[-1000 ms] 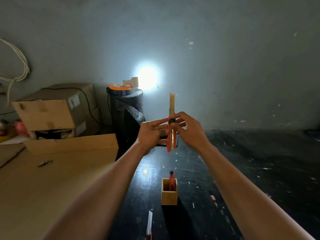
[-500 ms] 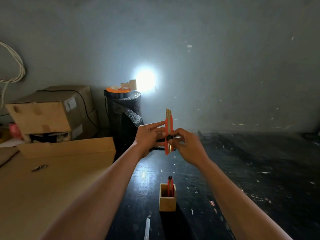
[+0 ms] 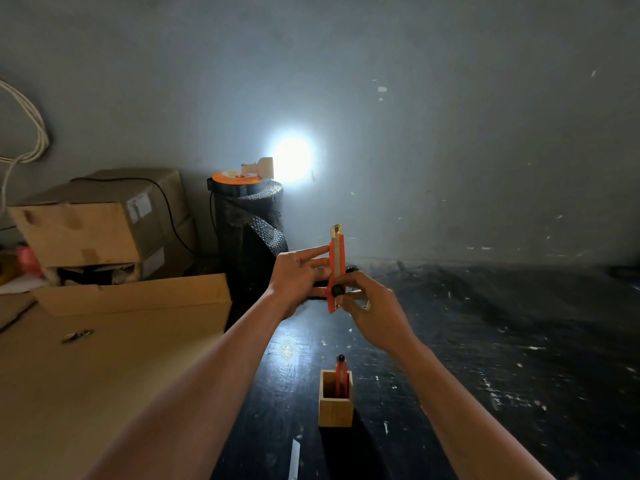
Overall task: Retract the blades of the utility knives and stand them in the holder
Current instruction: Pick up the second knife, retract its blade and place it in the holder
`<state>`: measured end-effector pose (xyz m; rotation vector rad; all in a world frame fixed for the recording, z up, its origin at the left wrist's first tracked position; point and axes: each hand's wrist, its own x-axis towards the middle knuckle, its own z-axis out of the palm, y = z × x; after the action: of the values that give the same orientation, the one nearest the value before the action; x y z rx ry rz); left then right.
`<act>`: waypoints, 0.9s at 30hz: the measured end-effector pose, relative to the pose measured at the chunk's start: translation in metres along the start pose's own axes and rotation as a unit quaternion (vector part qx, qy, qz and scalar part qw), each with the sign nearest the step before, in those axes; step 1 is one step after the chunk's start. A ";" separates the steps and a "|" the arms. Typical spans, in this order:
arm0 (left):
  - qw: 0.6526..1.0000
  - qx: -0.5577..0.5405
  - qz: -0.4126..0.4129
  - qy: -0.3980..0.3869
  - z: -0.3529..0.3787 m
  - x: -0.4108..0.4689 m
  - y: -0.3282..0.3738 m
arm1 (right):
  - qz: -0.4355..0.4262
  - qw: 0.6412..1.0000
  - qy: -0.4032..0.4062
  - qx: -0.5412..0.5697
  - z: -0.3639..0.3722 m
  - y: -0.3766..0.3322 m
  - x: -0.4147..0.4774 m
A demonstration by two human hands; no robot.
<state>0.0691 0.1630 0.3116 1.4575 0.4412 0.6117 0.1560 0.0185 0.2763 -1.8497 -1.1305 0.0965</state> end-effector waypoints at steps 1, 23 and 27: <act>1.000 -0.003 0.002 0.000 0.000 0.001 0.001 | -0.004 1.000 -0.001 -0.001 0.000 -0.002 0.000; 1.000 -0.013 0.024 0.007 0.005 -0.006 0.004 | -0.029 0.999 0.029 0.016 -0.001 -0.004 -0.004; 1.000 -0.003 0.022 0.011 0.005 -0.007 0.005 | -0.016 0.999 0.038 0.021 0.003 -0.003 -0.003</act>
<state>0.0661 0.1549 0.3165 1.4589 0.4238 0.6642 0.1511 0.0185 0.2755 -1.7834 -1.0978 0.0305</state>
